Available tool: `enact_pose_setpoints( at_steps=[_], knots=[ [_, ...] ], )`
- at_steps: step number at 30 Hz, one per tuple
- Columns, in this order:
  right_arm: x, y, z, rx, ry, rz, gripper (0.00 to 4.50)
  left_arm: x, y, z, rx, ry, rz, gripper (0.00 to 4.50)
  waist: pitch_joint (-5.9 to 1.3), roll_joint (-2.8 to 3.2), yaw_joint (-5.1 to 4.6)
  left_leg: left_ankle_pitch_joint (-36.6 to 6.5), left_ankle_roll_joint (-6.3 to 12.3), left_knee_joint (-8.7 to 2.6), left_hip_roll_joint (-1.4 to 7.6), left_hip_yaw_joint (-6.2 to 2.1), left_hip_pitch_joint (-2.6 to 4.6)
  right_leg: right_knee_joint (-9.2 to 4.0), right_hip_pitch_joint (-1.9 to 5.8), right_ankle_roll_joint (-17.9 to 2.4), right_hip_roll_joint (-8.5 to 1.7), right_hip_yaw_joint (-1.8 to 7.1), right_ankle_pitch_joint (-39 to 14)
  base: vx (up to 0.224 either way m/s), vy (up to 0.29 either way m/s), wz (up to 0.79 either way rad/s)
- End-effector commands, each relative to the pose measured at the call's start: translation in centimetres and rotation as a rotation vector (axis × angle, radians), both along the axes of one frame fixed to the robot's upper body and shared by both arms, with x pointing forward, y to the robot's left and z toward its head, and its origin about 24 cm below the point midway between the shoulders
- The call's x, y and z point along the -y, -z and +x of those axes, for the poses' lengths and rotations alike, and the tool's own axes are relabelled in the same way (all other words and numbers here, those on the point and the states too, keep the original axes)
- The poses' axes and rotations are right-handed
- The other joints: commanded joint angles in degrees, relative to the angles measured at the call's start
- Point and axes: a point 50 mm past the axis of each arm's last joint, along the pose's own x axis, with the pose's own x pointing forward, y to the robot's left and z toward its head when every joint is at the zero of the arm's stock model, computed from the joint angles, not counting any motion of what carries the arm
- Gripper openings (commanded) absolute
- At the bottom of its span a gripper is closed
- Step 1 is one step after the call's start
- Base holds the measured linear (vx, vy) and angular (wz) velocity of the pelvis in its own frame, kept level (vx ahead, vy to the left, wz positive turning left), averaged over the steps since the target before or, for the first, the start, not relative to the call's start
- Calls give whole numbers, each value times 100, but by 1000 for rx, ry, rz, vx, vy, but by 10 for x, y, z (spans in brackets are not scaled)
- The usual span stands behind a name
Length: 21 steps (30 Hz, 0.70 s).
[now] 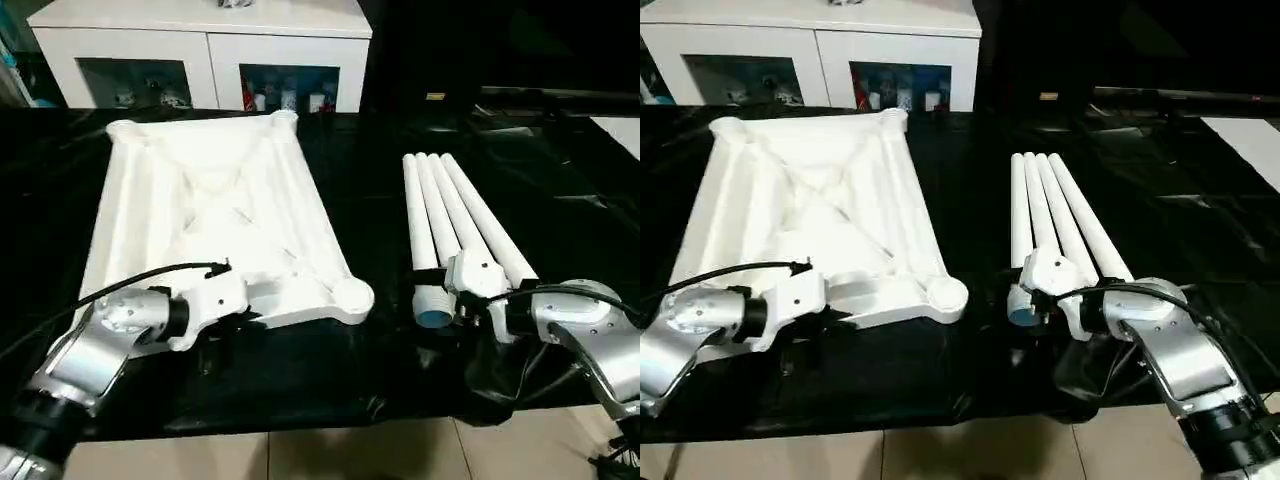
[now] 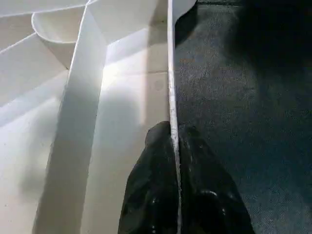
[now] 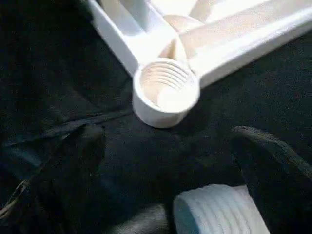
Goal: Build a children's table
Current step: Move table base
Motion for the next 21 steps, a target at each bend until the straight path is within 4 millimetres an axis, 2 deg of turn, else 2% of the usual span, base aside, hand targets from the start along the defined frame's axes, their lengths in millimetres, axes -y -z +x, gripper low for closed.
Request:
enact_pose_setpoints(
  at_steps=[1, 7, 8, 9, 10, 12, 13, 15, 16, 18, 20, 21],
  knots=[
    [2, -3, 7, 34, 32, -22, 440, -13, 7, -2, 5, -53, 44, 5, -278, -70, 55, -398, 472, -459, 158, -2, -34, -368, 241, -1511, -345, 173, -375, 0, 0, 0],
    [0, -10, 16, 90, 103, 38, 440, -16, 2, -3, 45, -45, 23, 5, -289, -81, 57, -296, 503, -445, 153, 15, -42, -351, 249, -1497, -347, 184, -239, 0, 0, 0],
    [-2, -15, 25, 125, 182, 99, 440, -19, -1, -4, 35, -52, 15, 5, -294, -83, 53, -242, 501, -444, 154, 16, -43, -336, 245, -1501, -344, 181, -168, 0, 0, 0],
    [-3, -16, 26, 131, 201, 113, 440, -20, -1, -3, 36, -55, 15, 47, -297, -82, 42, -206, 475, -448, 135, 20, -60, -330, 248, -1505, -343, 183, -157, 0, 0, 0],
    [-2, -19, 32, 149, 270, 145, 440, -21, -3, -3, 27, -59, 9, 47, -316, -91, 42, -129, 432, -436, 123, 23, -59, -309, 256, -1486, -326, 183, -65, 0, 0, 0],
    [0, -23, 42, 163, 408, 187, 440, -23, -7, -3, 32, -71, -7, 64, -307, -73, 42, -67, 392, -435, 112, 42, -41, -301, 225, -1513, -301, 190, 54, 0, 0, 0],
    [1, -24, 48, 115, 486, 209, 440, -21, -14, -3, 39, -79, -41, 74, -307, -55, 48, -79, 361, -438, 117, 45, -22, -301, 215, -1525, -300, 189, 48, 0, 0, 0],
    [-1, -25, 51, 49, 524, 261, 440, -19, -21, -3, 51, -86, -76, 97, -309, -28, 73, -148, 283, -436, 124, 67, 26, -279, 194, -1639, -273, 189, 235, 0, 0, 0],
    [-4, -28, 54, 30, 539, 316, 440, -19, -25, -2, 63, -92, -90, 97, -299, -35, 93, -185, 265, -443, 133, 73, 16, -272, 201, -1659, -279, 192, 279, 0, 0, 0],
    [-6, -30, 61, 12, 596, 339, 445, -18, -33, -1, 90, -113, -130, 101, -306, -35, 107, -182, 219, -442, 131, 83, 29, -259, 196, -1656, -271, 183, 368, 0, 0, 0],
    [-8, -31, 67, 7, 643, 320, 445, -19, -41, -1, 106, -135, -160, 101, -296, -63, 123, -202, 157, -451, 133, 94, 35, -269, 186, -1656, -274, 180, 275, 0, 0, 0],
    [-9, -31, 68, 1, 647, 311, 445, -19, -42, -1, 110, -138, -164, 101, -297, -48, 134, -231, 103, -455, 127, 93, 36, -268, 192, -1639, -268, 176, 209, 0, 0, 0]
  ],
)
